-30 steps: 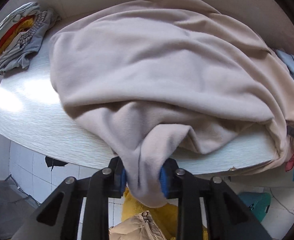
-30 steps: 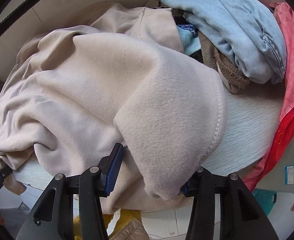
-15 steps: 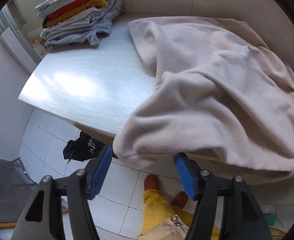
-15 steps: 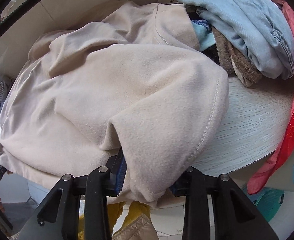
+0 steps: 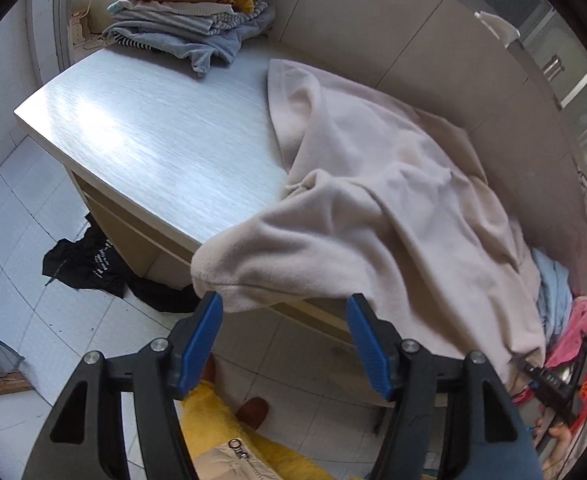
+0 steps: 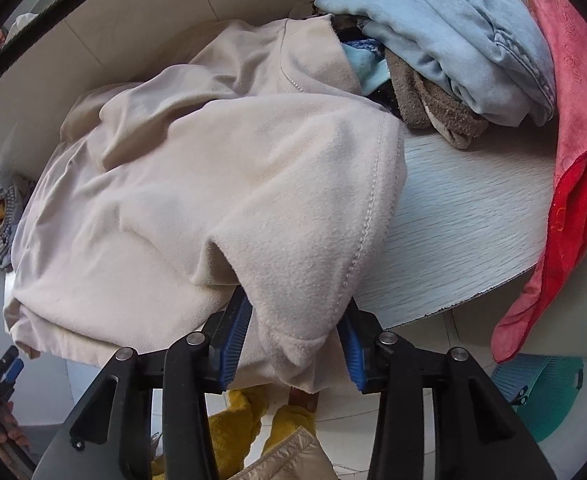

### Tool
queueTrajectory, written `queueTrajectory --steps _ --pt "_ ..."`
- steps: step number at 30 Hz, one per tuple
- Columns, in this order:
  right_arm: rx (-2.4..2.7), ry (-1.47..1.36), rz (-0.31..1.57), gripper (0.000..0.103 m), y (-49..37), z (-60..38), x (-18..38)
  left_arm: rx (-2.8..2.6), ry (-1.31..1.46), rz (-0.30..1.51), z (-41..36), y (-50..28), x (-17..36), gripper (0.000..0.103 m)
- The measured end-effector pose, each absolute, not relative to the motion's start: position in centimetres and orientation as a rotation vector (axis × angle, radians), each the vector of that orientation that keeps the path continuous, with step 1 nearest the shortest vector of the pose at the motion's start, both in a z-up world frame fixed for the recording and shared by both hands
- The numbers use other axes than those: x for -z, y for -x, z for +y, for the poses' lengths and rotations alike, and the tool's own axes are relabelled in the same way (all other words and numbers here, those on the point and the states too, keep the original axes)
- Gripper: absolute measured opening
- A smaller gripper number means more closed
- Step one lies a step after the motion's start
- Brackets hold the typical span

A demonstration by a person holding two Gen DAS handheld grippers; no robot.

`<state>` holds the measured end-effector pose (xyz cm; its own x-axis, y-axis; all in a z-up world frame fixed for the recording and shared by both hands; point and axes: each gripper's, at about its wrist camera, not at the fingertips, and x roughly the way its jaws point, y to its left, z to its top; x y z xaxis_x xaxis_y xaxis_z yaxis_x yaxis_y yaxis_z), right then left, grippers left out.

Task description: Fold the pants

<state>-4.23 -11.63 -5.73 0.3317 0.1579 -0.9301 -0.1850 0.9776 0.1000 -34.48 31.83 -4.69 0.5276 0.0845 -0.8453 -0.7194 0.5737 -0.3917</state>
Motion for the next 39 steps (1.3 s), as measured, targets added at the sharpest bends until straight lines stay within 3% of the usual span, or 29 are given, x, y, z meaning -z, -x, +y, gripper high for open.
queueTrajectory --steps 5,7,9,11,14,20,21,23,24,28,37,39 --pt "-0.2 -0.02 1.198 0.047 5.0 -12.2 5.4 -0.556 0.883 0.914 32.5 32.8 5.4 0.07" --pt "-0.182 -0.046 1.185 0.06 5.3 -13.1 5.3 -0.581 0.927 0.934 32.9 32.8 6.3 0.072" --pt "-0.169 -0.07 1.177 0.064 5.4 -13.9 5.2 -0.59 0.975 0.94 33.3 33.0 7.1 0.072" --pt "-0.163 -0.096 1.182 0.064 5.7 -14.7 5.4 -0.601 1.001 0.942 33.5 33.1 7.6 0.074" --pt "-0.169 -0.147 1.196 0.066 5.9 -14.9 6.2 -0.603 1.028 0.938 33.9 33.0 8.0 0.087" --pt "-0.174 -0.122 1.204 0.069 6.2 -13.7 6.9 -0.576 1.062 0.939 33.9 32.1 8.5 0.088" --pt "-0.172 -0.12 1.203 0.068 6.3 -13.6 7.0 -0.571 1.076 0.931 33.8 32.1 8.6 0.088" --pt "-0.16 -0.125 1.228 0.055 6.1 -13.8 7.3 -0.563 1.105 0.917 33.8 32.4 8.6 0.088" --pt "-0.146 -0.126 1.246 0.039 6.0 -14.0 7.6 -0.566 1.117 0.907 33.8 32.6 8.7 0.088" --pt "-0.184 -0.169 1.253 0.022 6.3 -14.7 7.4 -0.591 1.154 0.887 34.1 33.4 9.1 0.088" --pt "-0.256 -0.169 1.217 0.019 5.9 -13.9 6.4 -0.639 1.198 0.849 35.2 33.6 9.8 0.088" --pt "-0.261 -0.164 1.214 0.02 5.6 -13.6 6.7 -0.637 1.195 0.844 35.3 33.6 9.7 0.082"
